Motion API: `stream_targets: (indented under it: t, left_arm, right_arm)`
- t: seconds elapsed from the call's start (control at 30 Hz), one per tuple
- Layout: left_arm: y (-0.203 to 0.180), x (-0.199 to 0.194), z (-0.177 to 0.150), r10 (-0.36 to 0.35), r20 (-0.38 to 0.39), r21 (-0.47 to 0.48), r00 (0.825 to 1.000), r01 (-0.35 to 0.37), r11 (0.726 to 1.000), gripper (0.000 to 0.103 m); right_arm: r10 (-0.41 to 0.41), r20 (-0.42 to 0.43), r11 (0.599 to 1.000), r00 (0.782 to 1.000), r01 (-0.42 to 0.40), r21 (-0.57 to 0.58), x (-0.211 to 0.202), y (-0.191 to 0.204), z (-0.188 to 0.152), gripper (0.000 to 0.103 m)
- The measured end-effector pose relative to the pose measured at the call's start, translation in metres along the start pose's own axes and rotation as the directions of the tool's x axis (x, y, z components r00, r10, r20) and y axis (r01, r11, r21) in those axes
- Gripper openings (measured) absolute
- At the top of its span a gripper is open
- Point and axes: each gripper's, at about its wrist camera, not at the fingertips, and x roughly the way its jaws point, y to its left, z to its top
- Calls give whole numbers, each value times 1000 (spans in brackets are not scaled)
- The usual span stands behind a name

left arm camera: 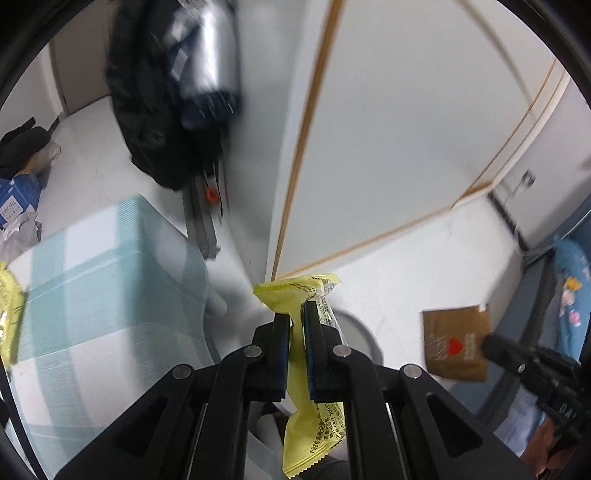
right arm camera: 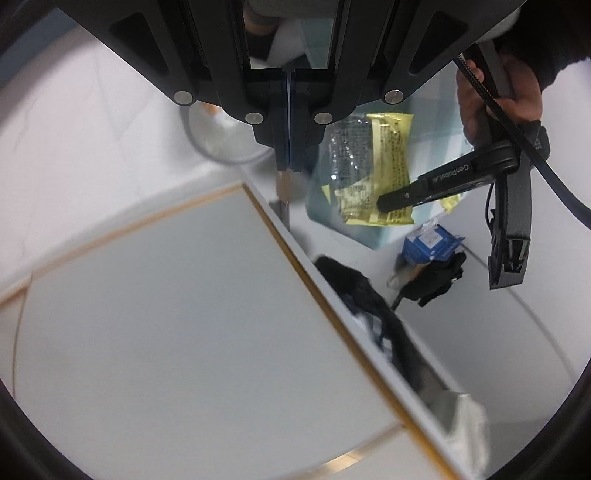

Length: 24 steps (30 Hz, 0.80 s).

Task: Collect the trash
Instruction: 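Carry the yellow bag with the left gripper toward the grey floor bin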

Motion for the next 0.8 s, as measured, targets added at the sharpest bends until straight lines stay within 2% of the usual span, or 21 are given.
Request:
stream_targets:
  t: [0.17,0.23,0.37,0.5,0.8]
  left_arm:
    - [-15,45,-3,9,-116,42,993,-4,999,3]
    - [-20,62,-6,58,-149,81,987,-46,996,3]
    - [-24,88,-11,26,-229,101,973,-3,995,3]
    - [-29,108,-11,33,-267,128,963,1,992,4]
    - [-32,129,-15,45,-318,125,947,-6,992,5]
  right_arm:
    - [16,-79,996,997,-10,86,50,-33,-18,0]
    - [32,-102,992,994,-19,124,67,-43,-25,0]
    - [46,-147,984,988,-19,180,94,-65,-39,0]
    - [50,-186,976,981,-9,216,120,-80,-45,0]
    - [28,-241,968,970,34,250,141,-98,-67,0]
